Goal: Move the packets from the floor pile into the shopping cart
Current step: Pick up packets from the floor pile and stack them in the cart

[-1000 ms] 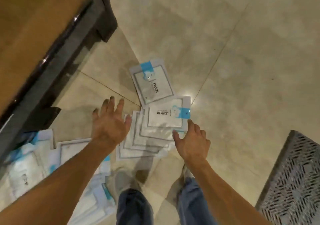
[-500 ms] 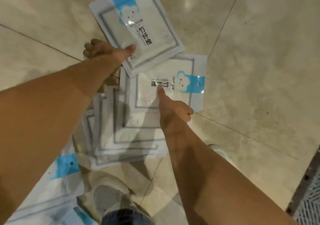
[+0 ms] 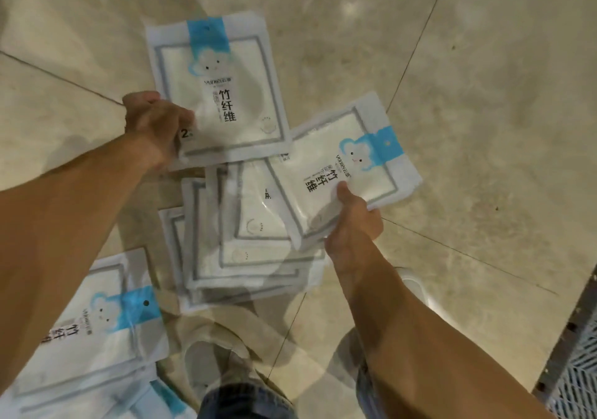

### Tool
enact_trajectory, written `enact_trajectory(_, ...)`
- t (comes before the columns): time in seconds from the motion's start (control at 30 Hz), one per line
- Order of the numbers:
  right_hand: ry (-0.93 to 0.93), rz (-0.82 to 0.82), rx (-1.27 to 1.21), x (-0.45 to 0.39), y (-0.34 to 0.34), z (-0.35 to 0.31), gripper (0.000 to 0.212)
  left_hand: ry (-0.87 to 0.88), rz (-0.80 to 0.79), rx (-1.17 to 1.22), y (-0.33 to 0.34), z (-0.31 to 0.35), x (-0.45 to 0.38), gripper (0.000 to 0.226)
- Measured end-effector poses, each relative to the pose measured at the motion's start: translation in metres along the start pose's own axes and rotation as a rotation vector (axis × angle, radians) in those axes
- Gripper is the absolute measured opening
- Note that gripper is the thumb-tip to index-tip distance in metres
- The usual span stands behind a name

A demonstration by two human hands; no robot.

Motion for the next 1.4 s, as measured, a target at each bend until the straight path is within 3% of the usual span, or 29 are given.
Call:
enact_trajectory(0.1,-0.062,-0.030,0.059,-0.003,-0.011,-0.011,0.028,-0.002,-0.028,-0.053,-0.012,-0.006,0.007,0.018)
enact_trajectory(0.17,-0.086,-0.081,0.105,-0.006,-0.016,-0.019,0.032,0.049,-0.073,-0.089,-0.016,-0.013,0.016,0.023)
enact_trajectory(0.33,-0.130,-0.254,0.307,0.011,-0.015,-0.055,0.036,0.193,-0.167,-0.091,-0.038,-0.015,0.044,0.011)
enact_trajectory(0.6,-0.308,-0.496,0.483,0.105,0.009,-0.142,0.029,0.149,-0.214,0.120,-0.113,0.032,0.140,0.020)
enact_trajectory(0.73,-0.368,-0.580,0.489,0.195,0.024,-0.209,0.035,0.169,-0.144,0.242,-0.174,0.089,0.203,0.032)
enact_trajectory(0.83,-0.389,-0.668,0.538,0.276,0.038,-0.266,0.038,0.206,-0.123,0.314,-0.223,0.144,0.263,0.022)
enact_trajectory(1.07,-0.455,-0.861,0.680,0.524,0.043,-0.376,0.032,0.258,-0.138,0.561,-0.340,0.258,0.445,0.031)
enact_trajectory(1.17,-0.474,-0.956,0.737,0.635,0.027,-0.403,0.023,0.309,-0.116,0.609,-0.389,0.287,0.527,0.033)
enact_trajectory(1.3,-0.492,-1.085,0.820,0.771,0.001,-0.429,0.023,0.409,-0.012,0.643,-0.470,0.310,0.635,0.054)
enact_trajectory(1.4,-0.482,-1.172,0.856,0.847,-0.023,-0.437,0.031,0.442,0.078,0.675,-0.528,0.306,0.704,0.042)
Point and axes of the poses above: each hand's wrist, its own x-axis away from the middle knuckle, its own y-axis out of the palm, z = x × y, the point moved 4 cm from there along -x, towards the middle knuckle, and after that the axes turned 3 degrees about -x, right-handed, at the moved point
